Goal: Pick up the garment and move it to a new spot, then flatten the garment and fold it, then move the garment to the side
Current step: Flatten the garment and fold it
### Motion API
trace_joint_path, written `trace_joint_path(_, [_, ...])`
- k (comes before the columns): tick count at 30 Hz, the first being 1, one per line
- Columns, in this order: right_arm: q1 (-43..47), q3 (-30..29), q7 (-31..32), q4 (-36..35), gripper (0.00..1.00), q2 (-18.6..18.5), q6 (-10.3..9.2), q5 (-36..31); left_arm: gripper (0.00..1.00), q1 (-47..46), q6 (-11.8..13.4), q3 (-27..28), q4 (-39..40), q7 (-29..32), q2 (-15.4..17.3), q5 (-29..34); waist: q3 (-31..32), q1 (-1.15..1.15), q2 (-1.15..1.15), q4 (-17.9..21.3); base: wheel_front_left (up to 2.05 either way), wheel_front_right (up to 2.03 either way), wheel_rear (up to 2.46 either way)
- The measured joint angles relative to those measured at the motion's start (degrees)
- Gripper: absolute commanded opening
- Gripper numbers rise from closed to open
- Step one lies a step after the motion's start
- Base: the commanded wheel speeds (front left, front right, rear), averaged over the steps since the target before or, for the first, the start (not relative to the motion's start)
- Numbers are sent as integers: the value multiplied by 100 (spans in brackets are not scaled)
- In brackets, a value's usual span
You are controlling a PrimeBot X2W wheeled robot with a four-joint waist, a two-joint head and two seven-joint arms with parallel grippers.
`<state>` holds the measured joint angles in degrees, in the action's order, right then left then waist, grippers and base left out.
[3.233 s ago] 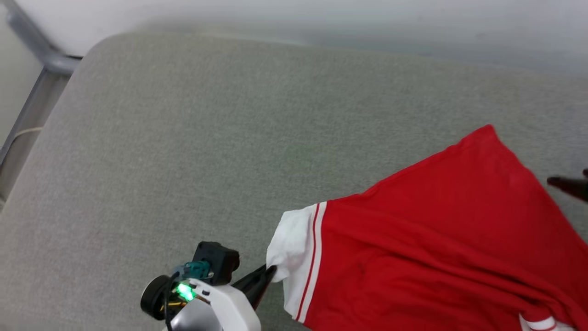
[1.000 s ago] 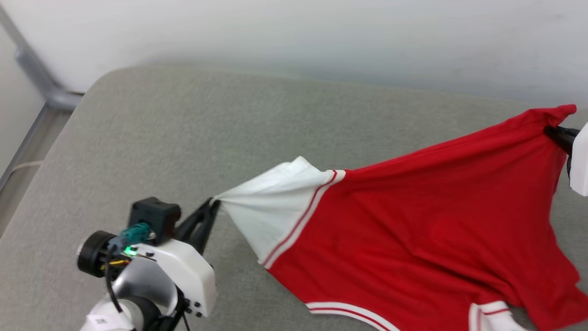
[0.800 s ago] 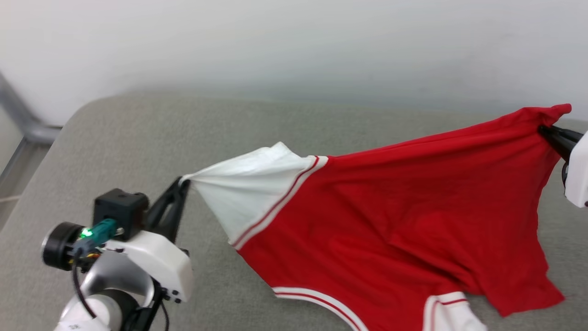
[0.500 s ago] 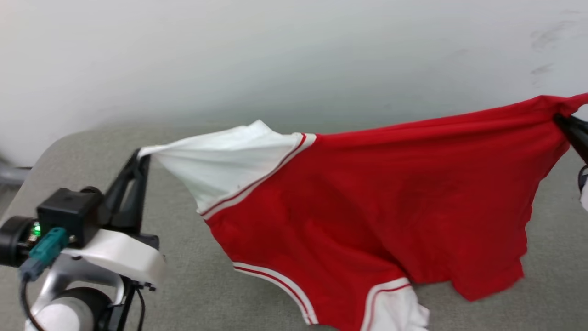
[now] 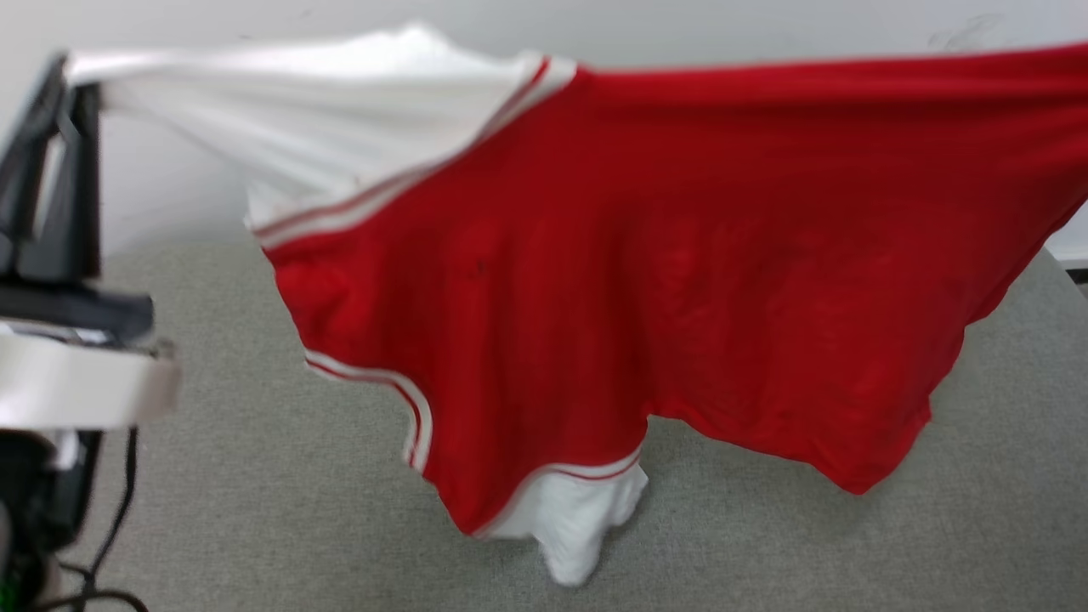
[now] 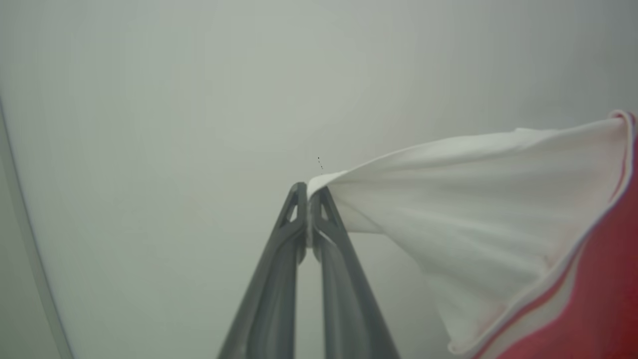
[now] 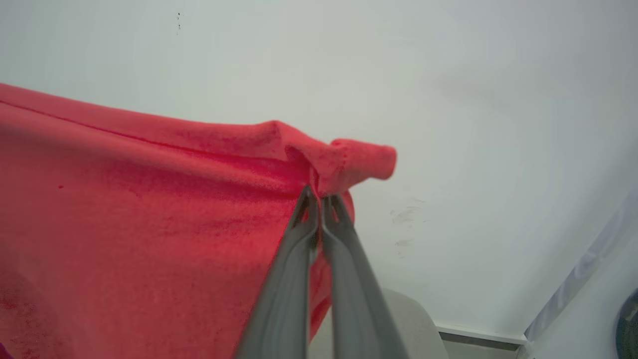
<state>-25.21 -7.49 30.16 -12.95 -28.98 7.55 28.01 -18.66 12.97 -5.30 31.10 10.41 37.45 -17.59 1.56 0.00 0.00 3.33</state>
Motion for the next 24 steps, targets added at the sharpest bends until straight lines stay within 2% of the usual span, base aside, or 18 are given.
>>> trace_joint_path(5, [-588, 130, -153, 194, 0, 73, 0, -148, 0, -1095, -363, 10, -323, 135, 220, -175, -214, 0, 0, 38, 0, 0, 0])
trace_joint_path(12, [-1859, 394, -532, 847, 0, 88, 0, -291, 0, -2995, -971, -205, -1374, 143, 387, -308, -836, 1, 0, 54, 0, 0, 0])
trace_joint_path(20, [-3744, 937, -1236, 2261, 0, 4, 0, -719, 0, -5304, -1508, -778, -3051, -131, 147, 58, -1759, 2, 0, 33, 0, 0, 0])
trace_joint_path(24, [-4737, 1215, -1707, 3108, 0, 86, 0, -968, 0, -6335, -1613, -990, -3989, -413, -107, 271, -2202, 3, 0, 25, 0, 0, 0])
